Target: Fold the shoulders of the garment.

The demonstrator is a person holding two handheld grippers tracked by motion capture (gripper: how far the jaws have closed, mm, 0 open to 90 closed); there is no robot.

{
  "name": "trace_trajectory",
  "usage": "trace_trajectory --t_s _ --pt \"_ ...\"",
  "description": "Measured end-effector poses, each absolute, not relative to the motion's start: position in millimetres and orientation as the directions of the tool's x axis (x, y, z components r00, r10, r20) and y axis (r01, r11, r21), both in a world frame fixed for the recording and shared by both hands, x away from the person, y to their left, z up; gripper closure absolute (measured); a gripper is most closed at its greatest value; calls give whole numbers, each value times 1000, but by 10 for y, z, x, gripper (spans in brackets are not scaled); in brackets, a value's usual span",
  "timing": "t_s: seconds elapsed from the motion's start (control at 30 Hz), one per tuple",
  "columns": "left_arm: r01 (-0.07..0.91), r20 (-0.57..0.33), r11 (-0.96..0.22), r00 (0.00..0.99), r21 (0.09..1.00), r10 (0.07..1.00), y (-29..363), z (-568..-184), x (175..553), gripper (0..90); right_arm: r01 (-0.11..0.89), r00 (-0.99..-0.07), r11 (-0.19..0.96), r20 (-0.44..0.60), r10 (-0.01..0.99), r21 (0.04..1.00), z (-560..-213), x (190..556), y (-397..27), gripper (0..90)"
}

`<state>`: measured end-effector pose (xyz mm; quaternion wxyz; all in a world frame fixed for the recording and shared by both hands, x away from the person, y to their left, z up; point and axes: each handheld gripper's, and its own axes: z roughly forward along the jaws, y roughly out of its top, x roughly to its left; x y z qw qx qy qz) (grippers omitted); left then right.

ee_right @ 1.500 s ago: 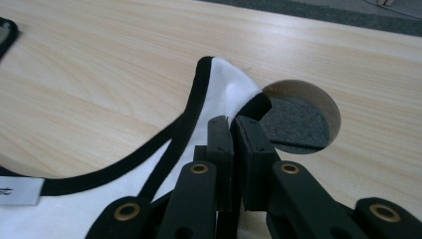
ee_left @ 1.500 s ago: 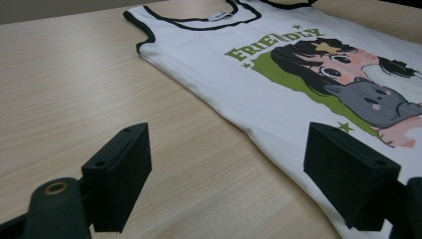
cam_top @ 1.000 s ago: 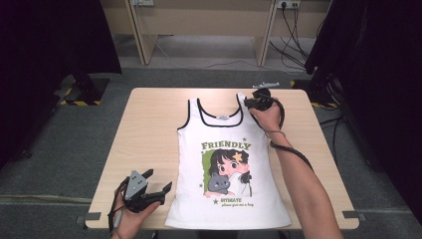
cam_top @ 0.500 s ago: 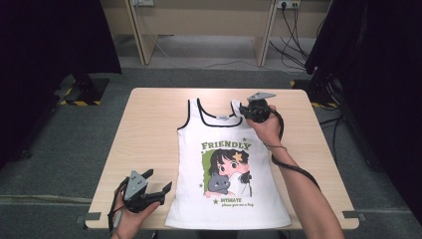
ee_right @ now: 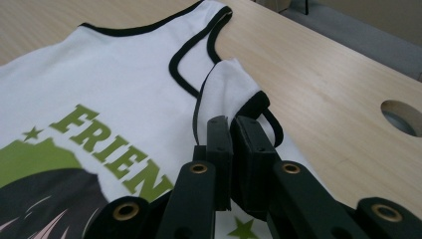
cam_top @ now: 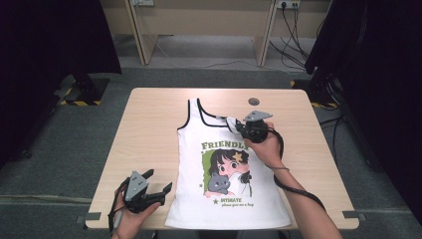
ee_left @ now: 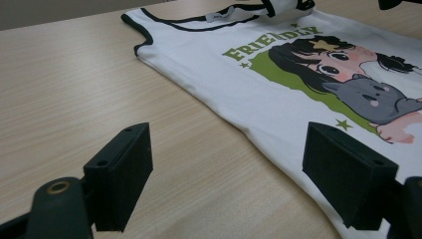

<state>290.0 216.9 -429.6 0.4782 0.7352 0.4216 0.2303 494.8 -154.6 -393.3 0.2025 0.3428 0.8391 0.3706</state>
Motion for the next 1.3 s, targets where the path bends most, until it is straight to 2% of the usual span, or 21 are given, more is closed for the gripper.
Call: trace_trajectory --t_s 0.5,0.7,0.9,1.03,1.07,1.1,1.17,1.2,1.27,1.3 --pt "391 -48 -200 540 898 840 2163 -4296 2895 192 385 -759 578 -110 642 720 -4128 4592 -1546 790" --pt "392 -49 -199 539 898 841 2162 -4296 2894 192 335 -806 609 -117 581 719 -4064 4463 -1604 705" --pt "391 -47 -200 539 898 841 2159 -4296 2893 192 322 -818 579 -88 569 749 -3946 4450 -1565 645" --pt "389 -46 -200 540 899 841 2158 -4296 2891 192 279 -860 651 -118 497 706 -4037 4432 -1415 624" --pt "389 -46 -200 540 899 841 2158 -4296 2891 192 279 -860 651 -118 497 706 -4037 4432 -1415 624" --pt "389 -46 -200 540 899 841 2158 -4296 2891 192 268 -860 695 -160 485 667 -4118 4419 -1346 663" --pt "388 -45 -203 542 899 839 2159 -4296 2890 192 268 -860 695 -160 485 667 -4118 4419 -1346 663" --pt "388 -46 -202 542 899 839 2160 -4296 2890 192 308 -850 691 -138 509 654 -4158 4425 -1349 778" --pt "388 -46 -202 542 899 839 2160 -4296 2890 192 320 -846 690 -132 516 650 -4170 4417 -1374 778" --pt "389 -46 -202 541 899 840 2158 -4296 2892 192 320 -846 690 -132 516 650 -4170 4417 -1374 826"
